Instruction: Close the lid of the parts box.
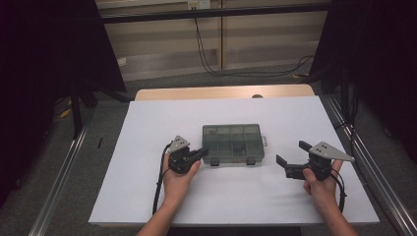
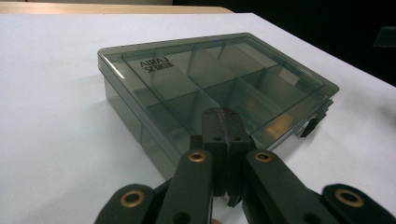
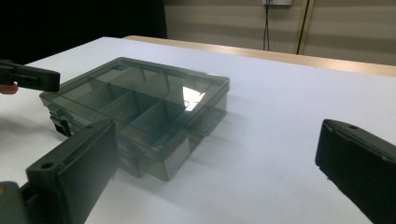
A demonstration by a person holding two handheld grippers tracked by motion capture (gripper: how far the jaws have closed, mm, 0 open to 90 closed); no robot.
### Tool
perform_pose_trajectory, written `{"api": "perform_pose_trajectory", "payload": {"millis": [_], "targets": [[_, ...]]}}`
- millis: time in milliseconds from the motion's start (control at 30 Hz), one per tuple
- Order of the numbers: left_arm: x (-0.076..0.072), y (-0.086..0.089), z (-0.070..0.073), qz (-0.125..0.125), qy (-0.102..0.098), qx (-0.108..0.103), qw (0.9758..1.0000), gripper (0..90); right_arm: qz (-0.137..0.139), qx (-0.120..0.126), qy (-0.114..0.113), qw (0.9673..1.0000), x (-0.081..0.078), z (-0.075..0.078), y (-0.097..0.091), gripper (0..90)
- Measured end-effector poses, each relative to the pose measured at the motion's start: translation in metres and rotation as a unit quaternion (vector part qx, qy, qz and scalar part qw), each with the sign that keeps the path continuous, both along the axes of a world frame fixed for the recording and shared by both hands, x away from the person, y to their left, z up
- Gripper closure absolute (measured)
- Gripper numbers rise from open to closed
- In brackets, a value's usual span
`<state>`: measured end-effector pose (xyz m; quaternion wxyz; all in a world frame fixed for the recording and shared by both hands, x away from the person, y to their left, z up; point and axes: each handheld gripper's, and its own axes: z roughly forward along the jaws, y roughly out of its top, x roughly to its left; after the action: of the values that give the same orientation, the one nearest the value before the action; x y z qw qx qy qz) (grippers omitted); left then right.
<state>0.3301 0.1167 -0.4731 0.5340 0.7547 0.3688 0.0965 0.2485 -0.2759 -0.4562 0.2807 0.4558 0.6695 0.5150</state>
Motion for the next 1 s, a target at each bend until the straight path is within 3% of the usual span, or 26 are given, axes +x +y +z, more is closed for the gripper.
{"api": "perform_pose_trajectory", "payload": {"millis": [467,633,667,900,1000], "targets": [[0.000,-0.002,0.001,-0.004,0.003,0.005,1.0000,90.0,-0.022,-0.004,0.001,0.9997,-0.017,-0.002,-0.026,0.0],[0.000,0.006,0.005,-0.002,-0.001,-0.007,1.0000,89.5,-0.026,-0.007,0.007,0.9996,-0.023,-0.006,-0.033,0.0],[-0.001,0.008,0.006,-0.004,-0.003,-0.016,0.9999,85.2,-0.027,-0.010,0.006,0.9996,-0.024,-0.007,-0.034,0.0],[-0.012,0.016,0.017,-0.029,-0.012,-0.015,0.9994,26.3,-0.029,-0.009,0.008,0.9995,-0.030,-0.008,-0.039,0.0],[-0.015,0.024,0.017,-0.057,-0.006,-0.027,0.9980,3.0,-0.034,-0.011,0.006,0.9993,-0.031,-0.008,-0.040,0.0]]}}
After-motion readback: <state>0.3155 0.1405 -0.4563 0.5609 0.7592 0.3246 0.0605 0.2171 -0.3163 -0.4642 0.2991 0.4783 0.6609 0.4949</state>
